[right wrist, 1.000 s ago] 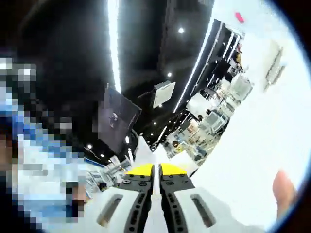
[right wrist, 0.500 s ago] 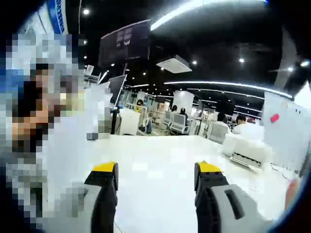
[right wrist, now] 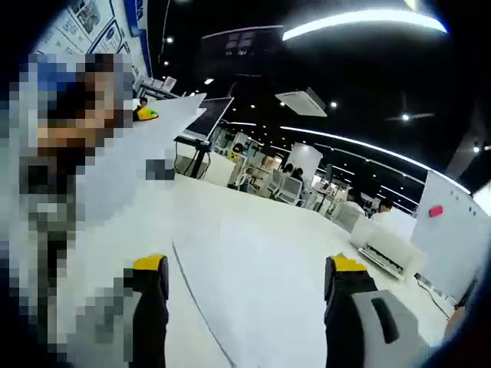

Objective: Organize the stack of printing papers by aligning and flattening the scattered papers on the table

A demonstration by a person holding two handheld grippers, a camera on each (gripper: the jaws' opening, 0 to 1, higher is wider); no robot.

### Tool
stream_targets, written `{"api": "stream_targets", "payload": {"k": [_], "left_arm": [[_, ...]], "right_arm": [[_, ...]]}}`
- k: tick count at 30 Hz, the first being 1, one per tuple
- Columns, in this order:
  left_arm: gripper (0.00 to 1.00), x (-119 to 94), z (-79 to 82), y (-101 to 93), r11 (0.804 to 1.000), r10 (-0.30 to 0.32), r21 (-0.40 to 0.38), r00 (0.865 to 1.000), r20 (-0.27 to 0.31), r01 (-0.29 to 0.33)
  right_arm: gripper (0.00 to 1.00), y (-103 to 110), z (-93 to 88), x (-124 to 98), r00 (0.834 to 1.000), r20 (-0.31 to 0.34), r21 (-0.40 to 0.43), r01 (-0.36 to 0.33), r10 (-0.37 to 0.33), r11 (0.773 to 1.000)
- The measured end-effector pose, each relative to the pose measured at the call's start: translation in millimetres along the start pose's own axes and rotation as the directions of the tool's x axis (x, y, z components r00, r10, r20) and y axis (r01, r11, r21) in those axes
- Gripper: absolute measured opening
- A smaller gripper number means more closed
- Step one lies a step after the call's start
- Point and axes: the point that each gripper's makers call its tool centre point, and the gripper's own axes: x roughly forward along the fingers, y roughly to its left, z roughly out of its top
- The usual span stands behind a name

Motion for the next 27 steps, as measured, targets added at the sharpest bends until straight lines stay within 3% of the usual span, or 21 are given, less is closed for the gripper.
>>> {"api": "stream_targets", "payload": {"k": [7, 8, 9, 13, 15, 18, 19, 22, 27], "left_arm": [[0.06, 5.3, 1.1, -3.0, 1.000, -0.017, -0.004, 1.000, 0.003, 0.017], [0.06, 6.7, 0.8, -3.7, 1.000, -0.018, -0.004, 1.000, 0.001, 0.018], [0.06, 8.7, -0.8, -5.5, 1.000, -0.020, 0.000, 1.000, 0.002, 0.020], [0.06, 12.9, -1.3, -8.9, 1.000, -0.023, 0.003, 1.000, 0.002, 0.023], [0.06, 13.5, -0.1, -9.7, 1.000, -0.024, 0.009, 1.000, 0.004, 0.024], [0.06, 14.3, -0.4, -12.5, 1.000, -0.029, 0.011, 1.000, 0.013, 0.028], [0.06, 14.1, -0.7, -12.7, 1.000, -0.028, 0.011, 1.000, 0.013, 0.028], [0.06, 13.1, -3.1, -12.4, 1.000, -0.018, 0.013, 1.000, 0.012, 0.018], [0.06, 7.6, -1.5, -7.4, 1.000, -0.012, 0.006, 1.000, 0.012, 0.012]], "right_arm": [[0.79, -14.2, -67.9, -49.9, 0.990, -0.139, -0.007, 0.012, -0.013, 1.000], [0.77, -28.6, -68.2, -55.4, 0.990, -0.126, -0.001, 0.069, -0.069, 0.998], [0.75, -26.7, -71.1, -61.0, 0.990, -0.138, 0.021, 0.039, -0.036, 0.999], [0.75, -40.7, -79.5, -62.3, 0.984, -0.167, 0.047, 0.073, -0.065, 0.996], [0.75, -36.4, -76.7, -52.8, 0.985, -0.167, 0.067, 0.061, -0.049, 0.996], [0.76, 1.0, -57.2, -20.3, 0.989, -0.130, 0.085, -0.057, 0.067, 0.995], [0.76, 4.8, -54.9, -16.9, 0.989, -0.124, 0.077, -0.069, 0.079, 0.995], [0.76, 36.7, -39.3, 20.1, 0.982, -0.099, 0.048, -0.154, 0.158, 0.987], [0.74, 54.1, -26.3, 64.4, 0.975, -0.049, 0.084, -0.213, 0.217, 0.973]]}}
